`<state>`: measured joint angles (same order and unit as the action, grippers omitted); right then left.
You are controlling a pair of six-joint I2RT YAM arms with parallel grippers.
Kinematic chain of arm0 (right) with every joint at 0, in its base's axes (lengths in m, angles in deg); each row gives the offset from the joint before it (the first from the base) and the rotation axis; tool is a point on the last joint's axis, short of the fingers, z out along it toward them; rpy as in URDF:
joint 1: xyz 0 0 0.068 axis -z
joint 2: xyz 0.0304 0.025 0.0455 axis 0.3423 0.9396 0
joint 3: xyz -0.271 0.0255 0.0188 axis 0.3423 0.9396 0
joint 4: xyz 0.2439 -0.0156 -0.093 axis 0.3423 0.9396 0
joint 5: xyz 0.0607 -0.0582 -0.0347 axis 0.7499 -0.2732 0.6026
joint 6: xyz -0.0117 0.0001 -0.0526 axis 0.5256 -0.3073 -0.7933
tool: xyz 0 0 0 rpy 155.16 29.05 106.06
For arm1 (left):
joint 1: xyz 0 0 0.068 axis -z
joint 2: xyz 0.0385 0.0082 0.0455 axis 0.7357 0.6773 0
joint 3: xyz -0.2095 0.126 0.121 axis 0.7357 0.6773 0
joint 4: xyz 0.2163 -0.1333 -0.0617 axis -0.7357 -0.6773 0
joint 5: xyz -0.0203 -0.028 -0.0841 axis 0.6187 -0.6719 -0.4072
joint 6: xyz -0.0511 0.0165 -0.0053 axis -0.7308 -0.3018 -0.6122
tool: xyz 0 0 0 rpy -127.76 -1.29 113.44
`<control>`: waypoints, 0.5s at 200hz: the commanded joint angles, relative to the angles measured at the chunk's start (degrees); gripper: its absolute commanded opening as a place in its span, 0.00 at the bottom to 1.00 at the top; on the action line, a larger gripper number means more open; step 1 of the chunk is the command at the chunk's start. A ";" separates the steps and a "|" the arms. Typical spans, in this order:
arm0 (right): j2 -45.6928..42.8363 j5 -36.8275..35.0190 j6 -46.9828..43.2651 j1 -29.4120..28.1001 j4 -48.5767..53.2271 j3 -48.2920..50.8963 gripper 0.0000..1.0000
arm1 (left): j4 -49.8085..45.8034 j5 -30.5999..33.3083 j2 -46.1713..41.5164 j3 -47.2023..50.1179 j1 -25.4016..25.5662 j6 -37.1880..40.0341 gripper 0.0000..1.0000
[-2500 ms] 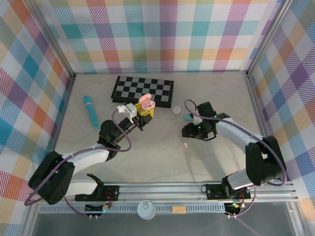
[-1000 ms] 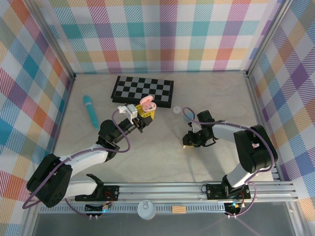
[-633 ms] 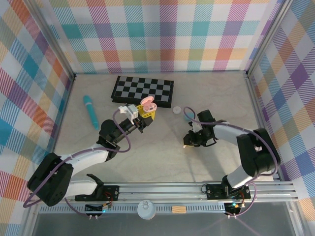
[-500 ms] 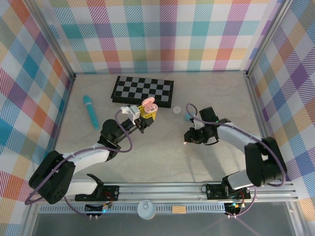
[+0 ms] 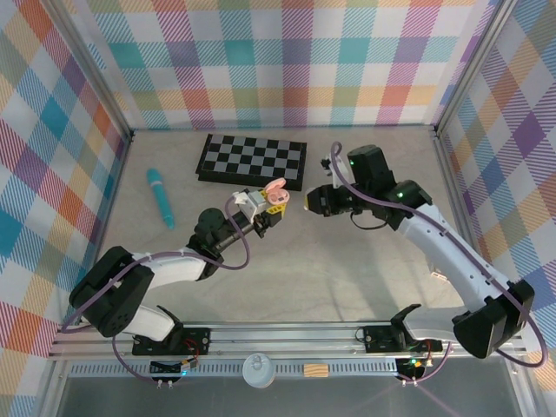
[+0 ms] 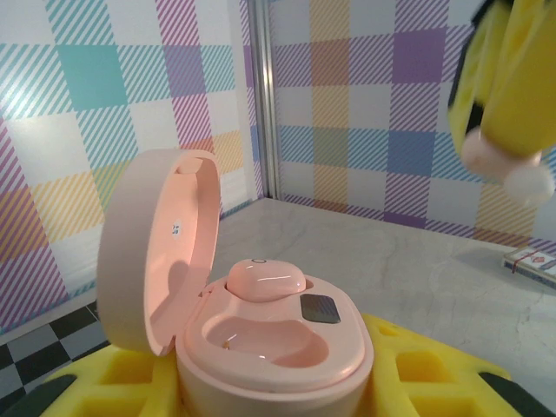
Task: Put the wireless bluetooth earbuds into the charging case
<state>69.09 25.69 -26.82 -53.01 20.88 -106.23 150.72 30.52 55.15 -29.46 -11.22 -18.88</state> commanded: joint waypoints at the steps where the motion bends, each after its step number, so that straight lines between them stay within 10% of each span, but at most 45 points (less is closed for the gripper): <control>1: 4.29 -2.46 -1.77 -2.79 2.58 -5.20 0.18 | 2.10 0.08 0.57 -2.20 0.66 2.95 0.29; 100: 14.18 -2.13 -3.44 -4.98 -0.28 -13.27 0.18 | 0.02 -0.02 0.33 -2.55 1.30 4.15 0.29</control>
<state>82.88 23.35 -28.89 -57.86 21.14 -116.59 149.45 31.11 55.69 -30.71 -10.37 -16.15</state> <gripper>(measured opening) 0.184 0.368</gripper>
